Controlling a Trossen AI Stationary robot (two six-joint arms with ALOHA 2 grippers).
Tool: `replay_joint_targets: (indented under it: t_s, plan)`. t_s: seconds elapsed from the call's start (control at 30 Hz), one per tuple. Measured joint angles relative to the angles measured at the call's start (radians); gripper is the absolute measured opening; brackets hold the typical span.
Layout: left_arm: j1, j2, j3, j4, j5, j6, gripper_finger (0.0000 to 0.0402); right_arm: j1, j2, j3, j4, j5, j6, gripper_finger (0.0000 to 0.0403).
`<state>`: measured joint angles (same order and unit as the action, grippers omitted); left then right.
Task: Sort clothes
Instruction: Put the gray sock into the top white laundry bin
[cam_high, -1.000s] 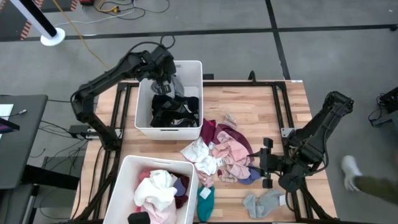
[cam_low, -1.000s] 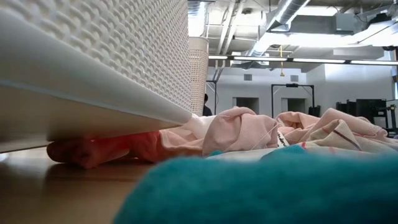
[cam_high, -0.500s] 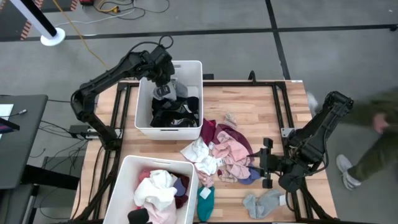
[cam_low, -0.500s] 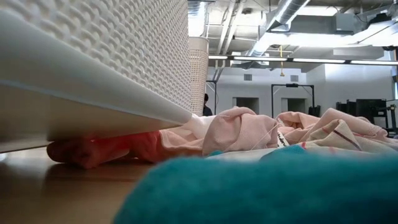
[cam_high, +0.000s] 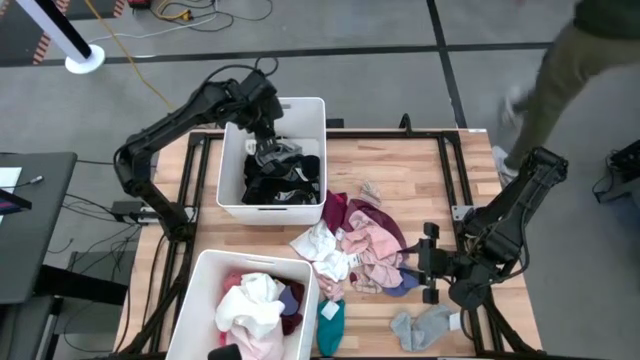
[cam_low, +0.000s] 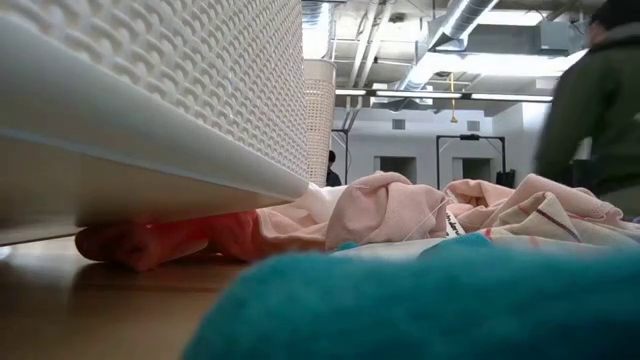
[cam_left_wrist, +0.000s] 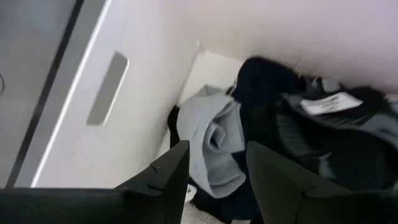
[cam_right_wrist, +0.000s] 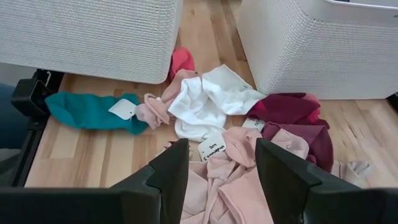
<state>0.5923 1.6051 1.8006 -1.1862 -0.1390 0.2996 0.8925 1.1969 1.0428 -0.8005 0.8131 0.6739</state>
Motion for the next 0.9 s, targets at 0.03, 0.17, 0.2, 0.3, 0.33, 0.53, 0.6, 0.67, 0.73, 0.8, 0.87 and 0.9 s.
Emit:
replay_joint_targets:
  t_s: [0.03, 0.17, 0.2, 0.3, 0.33, 0.53, 0.6, 0.67, 0.73, 0.8, 0.87, 0.9]
  plan:
    - [-0.008, 0.000, 0.014, 0.000, 0.000, -0.005, 0.0155, 0.000, 0.000, 0.000, 0.000, 0.000, 0.000, 0.0198]
    - [-0.051, -0.001, 0.075, 0.008, -0.001, -0.009, 0.0155, 0.000, 0.000, 0.000, -0.001, 0.000, 0.000, 0.0198]
    - [-0.066, -0.001, 0.092, 0.014, -0.001, -0.012, 0.0155, 0.000, 0.000, 0.000, -0.001, -0.001, 0.000, 0.0198]
    - [-0.122, -0.003, 0.134, 0.048, 0.006, -0.016, 0.0155, 0.000, 0.000, 0.000, -0.001, -0.005, 0.001, 0.0198]
    - [-0.143, -0.004, 0.147, 0.059, 0.015, -0.016, 0.0155, 0.000, 0.000, 0.000, -0.001, -0.011, 0.002, 0.0198]
    - [-0.292, -0.005, 0.199, 0.137, 0.106, -0.036, 0.0155, 0.003, 0.000, 0.000, -0.005, -0.077, 0.056, 0.0198]
    - [-0.350, -0.005, 0.200, 0.157, 0.108, -0.034, 0.0155, 0.012, 0.000, 0.000, -0.007, -0.087, 0.075, 0.0198]
    - [-0.404, -0.005, 0.200, 0.163, 0.109, -0.032, 0.0155, 0.025, 0.000, 0.000, -0.006, -0.095, 0.095, 0.0198]
    - [-0.455, -0.005, 0.200, 0.169, 0.109, -0.032, 0.0155, 0.039, 0.000, 0.000, -0.007, -0.105, 0.117, 0.0198]
    - [-0.503, -0.005, 0.200, 0.170, 0.109, -0.032, 0.0155, 0.056, 0.000, 0.000, -0.006, -0.106, 0.139, 0.0198]
    - [-0.550, -0.005, 0.200, 0.174, 0.109, -0.034, 0.0155, 0.073, 0.000, 0.000, -0.007, -0.106, 0.166, 0.0198]
    - [-0.573, -0.005, 0.200, 0.175, 0.108, -0.035, 0.0155, 0.080, 0.000, 0.000, -0.006, -0.107, 0.181, 0.0198]
